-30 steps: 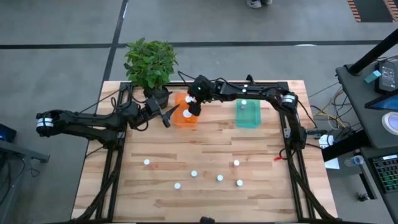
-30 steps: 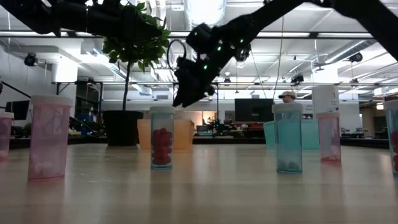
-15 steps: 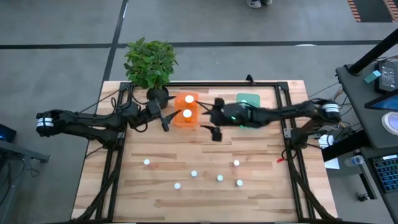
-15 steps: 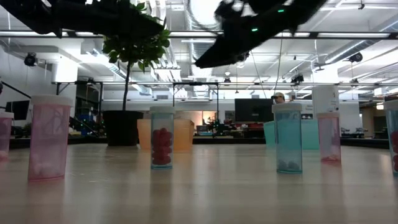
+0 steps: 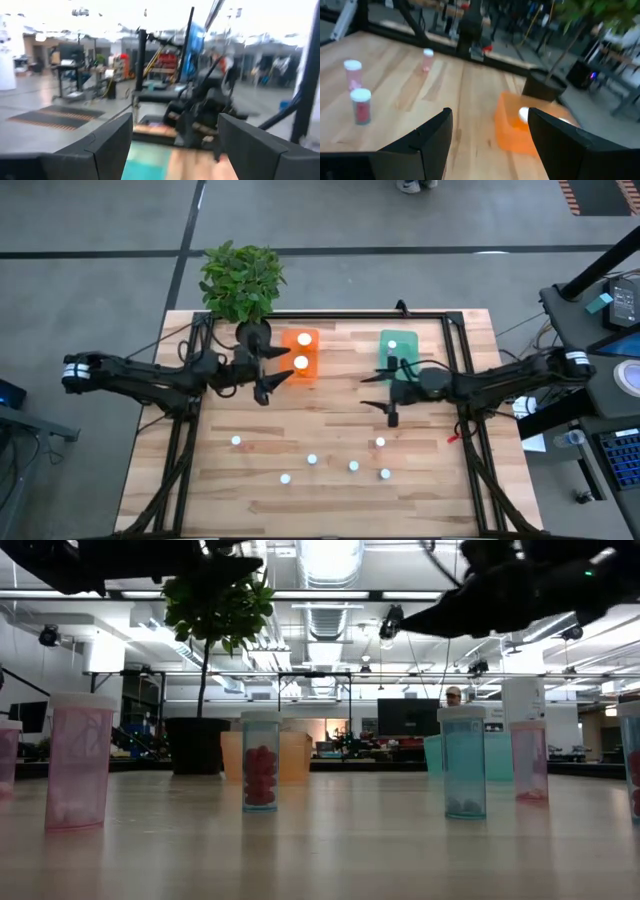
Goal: Pick and place medicine bottles into bin by pill shape (circle, oval)
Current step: Put the left blue capsule bottle into the orange bin
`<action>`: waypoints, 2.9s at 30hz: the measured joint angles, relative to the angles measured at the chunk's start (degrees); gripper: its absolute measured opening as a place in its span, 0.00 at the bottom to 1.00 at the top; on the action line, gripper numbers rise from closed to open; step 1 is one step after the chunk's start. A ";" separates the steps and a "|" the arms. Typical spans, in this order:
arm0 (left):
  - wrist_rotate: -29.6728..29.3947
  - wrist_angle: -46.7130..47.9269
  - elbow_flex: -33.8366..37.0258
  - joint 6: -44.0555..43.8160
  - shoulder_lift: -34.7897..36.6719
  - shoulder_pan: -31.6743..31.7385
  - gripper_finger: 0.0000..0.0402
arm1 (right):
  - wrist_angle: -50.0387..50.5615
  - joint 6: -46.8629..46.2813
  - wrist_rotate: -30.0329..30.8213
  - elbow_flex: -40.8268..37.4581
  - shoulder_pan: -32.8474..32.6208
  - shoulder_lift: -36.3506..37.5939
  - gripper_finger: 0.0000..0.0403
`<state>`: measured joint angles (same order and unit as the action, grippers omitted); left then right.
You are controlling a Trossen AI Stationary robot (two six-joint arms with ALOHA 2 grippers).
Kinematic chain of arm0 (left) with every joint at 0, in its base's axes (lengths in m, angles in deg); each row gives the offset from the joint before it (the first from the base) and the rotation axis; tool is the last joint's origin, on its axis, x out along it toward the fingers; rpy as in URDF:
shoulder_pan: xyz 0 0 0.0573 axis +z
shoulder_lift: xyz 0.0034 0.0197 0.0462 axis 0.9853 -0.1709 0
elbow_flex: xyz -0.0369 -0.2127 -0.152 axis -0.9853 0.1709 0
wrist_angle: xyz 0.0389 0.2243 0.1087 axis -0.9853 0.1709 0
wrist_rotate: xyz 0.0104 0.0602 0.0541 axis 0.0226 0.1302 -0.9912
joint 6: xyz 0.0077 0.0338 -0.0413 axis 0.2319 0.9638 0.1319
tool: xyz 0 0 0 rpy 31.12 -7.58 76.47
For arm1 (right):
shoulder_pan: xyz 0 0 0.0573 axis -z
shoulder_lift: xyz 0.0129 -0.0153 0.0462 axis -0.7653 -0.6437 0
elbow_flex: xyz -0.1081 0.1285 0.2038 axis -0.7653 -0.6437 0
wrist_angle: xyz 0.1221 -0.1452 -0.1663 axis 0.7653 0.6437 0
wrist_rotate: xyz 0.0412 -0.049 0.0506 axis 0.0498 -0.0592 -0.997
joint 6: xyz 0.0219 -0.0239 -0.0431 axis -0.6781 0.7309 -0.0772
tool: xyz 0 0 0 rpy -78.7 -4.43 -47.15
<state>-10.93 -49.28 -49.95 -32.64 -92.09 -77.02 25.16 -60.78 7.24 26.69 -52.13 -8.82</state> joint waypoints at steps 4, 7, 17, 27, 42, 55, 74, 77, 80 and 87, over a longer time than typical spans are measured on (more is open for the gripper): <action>0.14 -9.87 -0.02 -0.67 -4.06 -1.96 0.68 | -2.44 1.94 -0.39 -4.52 -0.59 6.25 0.61; 0.13 -17.68 -0.02 -0.67 -7.90 -2.86 0.68 | -2.63 2.46 -1.48 -7.22 -0.59 11.34 0.61; -0.03 -31.38 -1.55 -4.46 -18.09 -3.29 0.68 | -2.40 5.22 -2.32 -12.16 -0.58 26.26 0.61; -0.10 -30.81 -7.06 -8.20 -24.84 -6.80 0.68 | -2.03 5.99 -6.45 -12.16 -0.57 30.04 0.61; -11.14 19.05 -28.22 -18.86 -26.77 -15.67 0.68 | -2.28 5.46 -6.45 -12.16 -0.57 31.57 0.61; -9.75 69.05 -59.04 -23.22 -35.65 -19.40 0.68 | -2.72 5.71 -5.95 -12.14 -0.54 31.57 0.61; 4.87 96.83 -71.62 -31.86 -54.28 -27.49 0.68 | -2.70 6.02 -2.97 -12.12 -0.52 31.57 0.61; 2.22 96.69 -71.36 -31.65 -55.43 -27.93 0.68 | -2.70 6.27 -2.94 -12.12 -0.52 31.57 0.61; -0.03 96.71 -71.21 -29.98 -56.29 -27.93 0.68 | -2.70 6.40 -2.91 -12.12 -0.52 31.57 0.61; -2.34 96.87 -69.62 -26.84 -55.85 -27.91 0.68 | -2.85 7.95 -1.40 -12.12 -0.52 31.57 0.61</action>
<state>-13.26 47.58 -119.57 -59.48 -147.94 -104.93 22.32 -52.83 5.85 14.57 -52.65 22.75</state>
